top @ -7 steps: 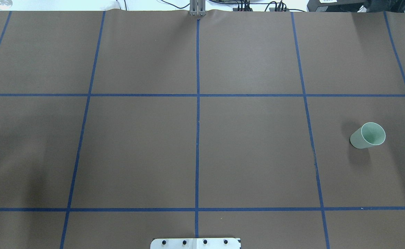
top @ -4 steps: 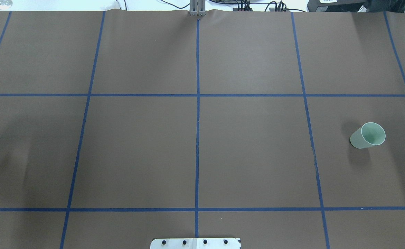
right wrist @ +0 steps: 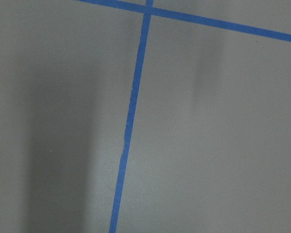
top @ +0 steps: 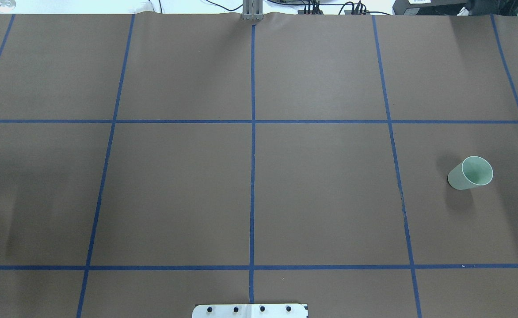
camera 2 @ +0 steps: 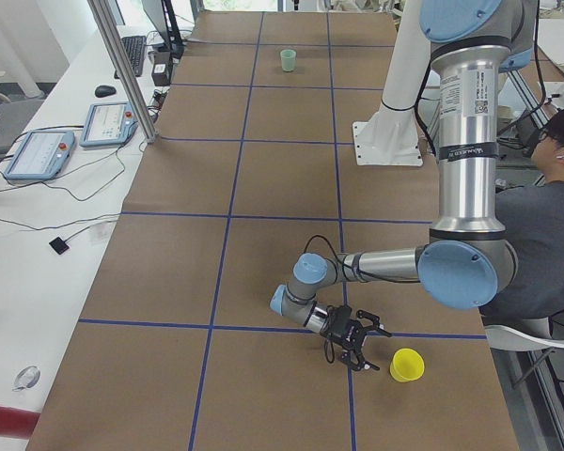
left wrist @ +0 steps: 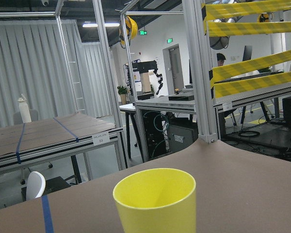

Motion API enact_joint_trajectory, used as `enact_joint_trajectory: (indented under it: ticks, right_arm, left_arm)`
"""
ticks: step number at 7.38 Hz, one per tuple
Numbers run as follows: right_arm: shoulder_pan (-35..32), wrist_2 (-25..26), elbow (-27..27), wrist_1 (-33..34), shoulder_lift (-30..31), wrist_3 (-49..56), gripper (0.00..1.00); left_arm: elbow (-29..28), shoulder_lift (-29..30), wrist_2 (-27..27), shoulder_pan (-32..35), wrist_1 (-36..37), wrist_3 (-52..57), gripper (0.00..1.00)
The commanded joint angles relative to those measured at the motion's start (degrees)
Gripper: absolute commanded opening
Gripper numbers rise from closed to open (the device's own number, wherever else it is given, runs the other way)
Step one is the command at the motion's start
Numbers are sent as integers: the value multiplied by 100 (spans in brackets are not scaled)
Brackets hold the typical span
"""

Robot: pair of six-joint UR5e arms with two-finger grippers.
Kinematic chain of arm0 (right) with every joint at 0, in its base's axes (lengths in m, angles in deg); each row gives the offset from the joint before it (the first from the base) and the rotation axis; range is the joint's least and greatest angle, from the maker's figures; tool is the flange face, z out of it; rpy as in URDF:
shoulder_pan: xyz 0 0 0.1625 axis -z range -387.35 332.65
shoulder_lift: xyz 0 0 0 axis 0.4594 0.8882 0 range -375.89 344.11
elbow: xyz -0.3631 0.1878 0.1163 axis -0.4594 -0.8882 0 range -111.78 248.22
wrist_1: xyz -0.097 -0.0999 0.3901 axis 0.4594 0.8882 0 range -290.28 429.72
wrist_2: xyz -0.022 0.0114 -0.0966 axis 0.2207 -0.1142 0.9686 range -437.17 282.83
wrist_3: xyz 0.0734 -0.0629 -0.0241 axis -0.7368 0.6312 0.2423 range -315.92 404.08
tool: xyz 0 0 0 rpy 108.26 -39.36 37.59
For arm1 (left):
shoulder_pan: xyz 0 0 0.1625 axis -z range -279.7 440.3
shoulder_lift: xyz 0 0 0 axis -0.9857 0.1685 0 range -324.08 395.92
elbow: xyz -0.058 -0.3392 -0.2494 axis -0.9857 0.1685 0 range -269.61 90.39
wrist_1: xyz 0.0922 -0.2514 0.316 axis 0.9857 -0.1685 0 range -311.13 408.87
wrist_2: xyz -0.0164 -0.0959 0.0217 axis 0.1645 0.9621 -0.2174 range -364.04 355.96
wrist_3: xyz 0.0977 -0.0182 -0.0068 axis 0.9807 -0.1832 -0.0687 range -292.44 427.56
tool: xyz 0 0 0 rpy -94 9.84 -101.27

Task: Transfer and stack yellow cup on green cup

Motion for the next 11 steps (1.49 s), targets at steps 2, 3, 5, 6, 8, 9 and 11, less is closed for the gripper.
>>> enact_joint_trajectory:
  ticks: [2, 3, 5, 6, 8, 9, 11]
  right_arm:
    - [0, -19, 0, -9, -4, 0, 100]
    - [0, -19, -8, -9, -4, 0, 100]
    - [0, -19, -8, -9, -4, 0, 100]
    - [0, -19, -8, -9, -4, 0, 100]
    - [9, -28, 0, -9, -13, 0, 100]
    - [9, -28, 0, -9, -13, 0, 100]
    - [9, -28, 0, -140, -21, 0, 100]
  left_arm:
    - [-29, -273, 234, -21, -321, -141, 100]
    - [-99, -273, 418, -38, -339, -150, 100]
    - [-230, -273, 699, -117, -357, -202, 100]
    - [-458, -282, 779, -144, -522, -220, 100]
    - [-776, -290, 902, -179, -734, -220, 100]
    - [-820, -290, 1025, -205, -735, -220, 100]
    - [-855, -352, 1105, -249, -735, -220, 100]
